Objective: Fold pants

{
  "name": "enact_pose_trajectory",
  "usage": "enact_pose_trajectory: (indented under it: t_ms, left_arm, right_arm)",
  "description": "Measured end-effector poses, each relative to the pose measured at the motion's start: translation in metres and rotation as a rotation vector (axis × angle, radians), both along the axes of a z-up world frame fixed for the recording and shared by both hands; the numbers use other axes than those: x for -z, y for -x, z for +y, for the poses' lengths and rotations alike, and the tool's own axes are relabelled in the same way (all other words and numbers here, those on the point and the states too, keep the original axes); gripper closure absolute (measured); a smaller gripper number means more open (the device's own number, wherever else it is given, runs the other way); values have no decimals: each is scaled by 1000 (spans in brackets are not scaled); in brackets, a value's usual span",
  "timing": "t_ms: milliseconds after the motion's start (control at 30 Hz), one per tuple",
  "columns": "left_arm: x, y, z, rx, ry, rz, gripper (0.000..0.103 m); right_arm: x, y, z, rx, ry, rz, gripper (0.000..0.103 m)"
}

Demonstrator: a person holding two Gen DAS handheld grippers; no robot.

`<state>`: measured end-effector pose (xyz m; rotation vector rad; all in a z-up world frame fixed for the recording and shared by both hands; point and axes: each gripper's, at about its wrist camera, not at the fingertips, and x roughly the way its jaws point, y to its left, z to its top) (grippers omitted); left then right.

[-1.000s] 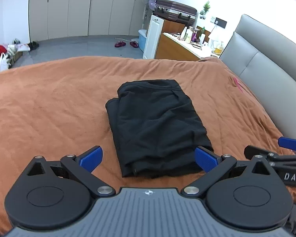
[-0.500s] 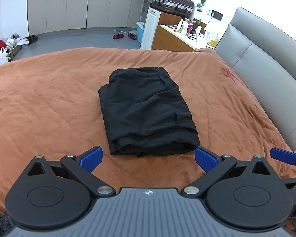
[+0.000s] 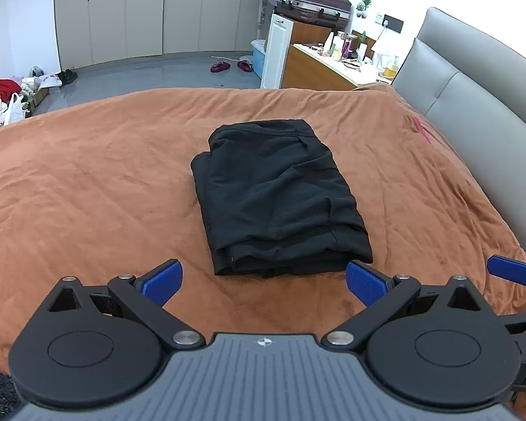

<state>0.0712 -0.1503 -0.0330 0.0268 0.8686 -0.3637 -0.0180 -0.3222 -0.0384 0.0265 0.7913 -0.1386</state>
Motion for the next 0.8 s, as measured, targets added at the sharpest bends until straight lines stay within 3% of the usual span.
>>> enact_pose_trajectory:
  t_ms: [800]
  left_arm:
    - [0,1,1,0,-4,2,0]
  right_arm:
    - [-1,0,-1,-5,-10,-7,5]
